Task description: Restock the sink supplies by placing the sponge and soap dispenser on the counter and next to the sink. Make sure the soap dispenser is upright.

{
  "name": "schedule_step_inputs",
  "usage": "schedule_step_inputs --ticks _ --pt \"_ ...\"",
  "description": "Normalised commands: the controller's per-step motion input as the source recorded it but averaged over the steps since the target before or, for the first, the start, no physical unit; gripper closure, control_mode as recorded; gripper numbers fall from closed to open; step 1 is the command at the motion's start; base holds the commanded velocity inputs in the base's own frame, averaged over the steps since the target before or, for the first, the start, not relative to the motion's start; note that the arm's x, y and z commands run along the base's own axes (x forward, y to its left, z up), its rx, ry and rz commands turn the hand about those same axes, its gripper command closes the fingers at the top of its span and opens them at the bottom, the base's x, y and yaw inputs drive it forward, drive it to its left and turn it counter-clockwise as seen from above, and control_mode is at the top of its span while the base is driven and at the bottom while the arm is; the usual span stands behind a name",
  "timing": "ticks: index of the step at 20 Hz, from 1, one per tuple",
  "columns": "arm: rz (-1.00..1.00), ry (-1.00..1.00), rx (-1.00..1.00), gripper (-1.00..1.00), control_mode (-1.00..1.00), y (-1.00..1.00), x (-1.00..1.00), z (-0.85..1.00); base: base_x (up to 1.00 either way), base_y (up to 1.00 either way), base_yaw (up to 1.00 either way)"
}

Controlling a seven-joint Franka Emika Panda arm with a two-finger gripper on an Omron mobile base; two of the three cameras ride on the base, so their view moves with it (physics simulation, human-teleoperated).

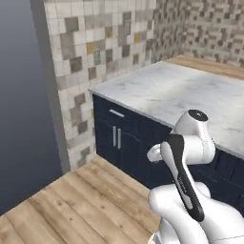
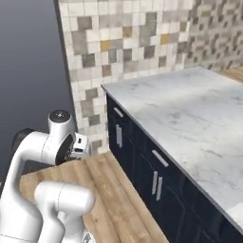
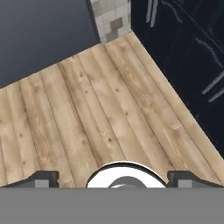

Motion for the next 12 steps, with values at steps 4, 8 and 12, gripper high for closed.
schedule_step_inputs --ticks 4,8,12 --pt "0.0 0.0 0.0 -1.0 1.0 0.0 0.0 0.0 -0.18 0.67 0.81" --pt "0.0 0.0 0.0 -1.0 1.0 0.0 0.0 0.0 -0.17 0.65 0.81" --pt "0.0 0.0 0.0 -1.0 1.0 0.0 0.0 0.0 -0.15 0.65 0.81"
